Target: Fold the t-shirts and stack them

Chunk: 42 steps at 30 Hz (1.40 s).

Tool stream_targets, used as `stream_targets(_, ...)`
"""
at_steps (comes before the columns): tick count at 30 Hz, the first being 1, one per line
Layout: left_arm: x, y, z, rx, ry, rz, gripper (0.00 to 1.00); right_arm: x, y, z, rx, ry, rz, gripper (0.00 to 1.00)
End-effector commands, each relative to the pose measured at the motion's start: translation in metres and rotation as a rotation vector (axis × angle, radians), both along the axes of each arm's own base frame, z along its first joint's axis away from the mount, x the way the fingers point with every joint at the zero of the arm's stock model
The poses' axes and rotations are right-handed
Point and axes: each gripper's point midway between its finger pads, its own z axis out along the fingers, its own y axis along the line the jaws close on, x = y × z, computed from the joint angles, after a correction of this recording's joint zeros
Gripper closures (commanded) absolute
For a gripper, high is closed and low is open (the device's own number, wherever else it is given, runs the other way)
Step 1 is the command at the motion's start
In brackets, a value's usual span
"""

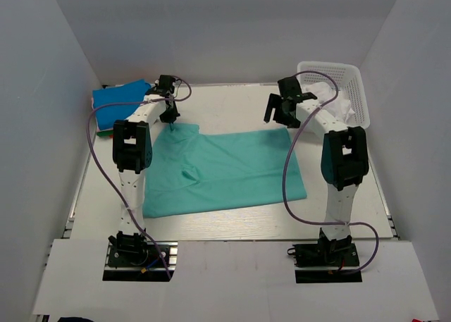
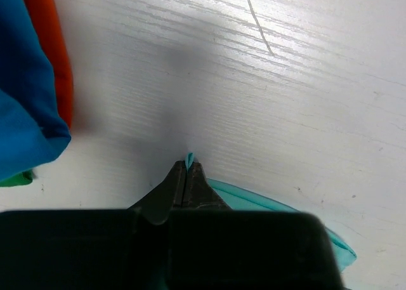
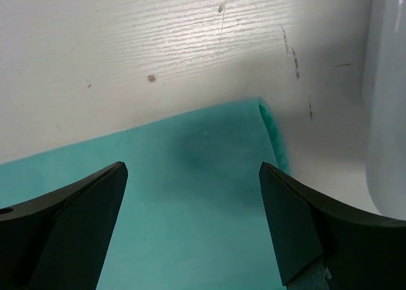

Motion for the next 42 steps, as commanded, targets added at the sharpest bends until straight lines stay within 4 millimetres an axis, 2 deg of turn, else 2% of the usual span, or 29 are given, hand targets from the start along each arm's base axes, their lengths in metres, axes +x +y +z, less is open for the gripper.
stream_targets(1, -0.014, 0.002, 0.014, 0.013, 0.029, -0.019, 1.00, 0.020, 0.003, 0.012, 0.013, -0.038, -0.064, 0.10)
stream_targets(2, -0.014, 0.004, 0.015, 0.022, 0.028, -0.014, 1.00, 0.018, 0.002, 0.001, 0.000, -0.005, -0.081, 0.10)
stream_targets(3, -0.013, 0.004, 0.024, 0.020, 0.014, -0.014, 1.00, 0.024, 0.001, 0.001, -0.010, -0.011, -0.102, 0.10)
stream_targets(4, -0.013, 0.004, 0.024, 0.020, 0.014, -0.014, 1.00, 0.027, -0.001, -0.003, -0.026, -0.006, -0.109, 0.10)
stream_targets(8, -0.010, 0.004, 0.043, 0.020, -0.027, -0.023, 1.00, 0.030, -0.012, -0.019, -0.086, 0.004, -0.175, 0.10)
stream_targets(17, -0.016, -0.003, 0.048, -0.016, -0.031, -0.054, 1.00, 0.028, -0.010, -0.068, -0.109, 0.057, -0.191, 0.11)
stream_targets(19, -0.016, -0.005, 0.045, -0.019, -0.031, -0.066, 1.00, 0.035, -0.005, -0.069, -0.080, 0.030, -0.197, 0.12)
stream_targets(24, -0.016, -0.005, 0.050, -0.020, -0.040, -0.067, 1.00, 0.038, 0.000, -0.078, -0.060, 0.030, -0.219, 0.14)
stream_targets(26, -0.013, -0.005, 0.057, -0.023, -0.060, -0.067, 1.00, 0.037, 0.000, -0.079, -0.060, 0.034, -0.220, 0.20)
stream_targets(28, -0.011, -0.003, 0.061, -0.011, -0.071, -0.069, 1.00, 0.034, -0.001, -0.082, -0.057, 0.045, -0.220, 0.35)
stream_targets(29, -0.008, -0.004, 0.070, -0.014, -0.092, -0.070, 1.00, 0.033, -0.001, -0.081, -0.062, 0.047, -0.219, 0.43)
stream_targets(30, -0.008, -0.004, 0.070, -0.014, -0.092, -0.070, 1.00, 0.029, -0.001, -0.082, -0.064, 0.053, -0.217, 0.61)
stream_targets(32, -0.005, -0.004, 0.081, -0.016, -0.112, -0.070, 1.00, 0.025, -0.002, -0.084, -0.068, 0.067, -0.216, 0.75)
stream_targets(34, -0.005, -0.004, 0.090, -0.012, -0.126, -0.077, 1.00, 0.024, -0.005, -0.081, -0.082, 0.064, -0.220, 0.97)
stream_targets(35, -0.009, -0.003, 0.088, -0.012, -0.118, -0.077, 1.00, 0.024, -0.005, -0.078, -0.085, 0.058, -0.220, 1.00)
stream_targets(36, -0.010, -0.001, 0.098, -0.004, -0.142, -0.070, 1.00, 0.025, -0.007, -0.074, -0.092, 0.049, -0.223, 1.00)
stream_targets(38, -0.018, 0.000, 0.099, -0.003, -0.133, -0.070, 1.00, 0.026, -0.009, -0.066, -0.109, 0.032, -0.216, 1.00)
stream_targets(41, -0.024, 0.001, 0.116, -0.007, -0.173, -0.070, 1.00, 0.027, -0.009, -0.051, -0.121, -0.005, -0.202, 1.00)
stream_targets(42, -0.029, 0.002, 0.113, -0.007, -0.167, -0.070, 1.00, 0.027, -0.007, -0.047, -0.122, -0.015, -0.186, 1.00)
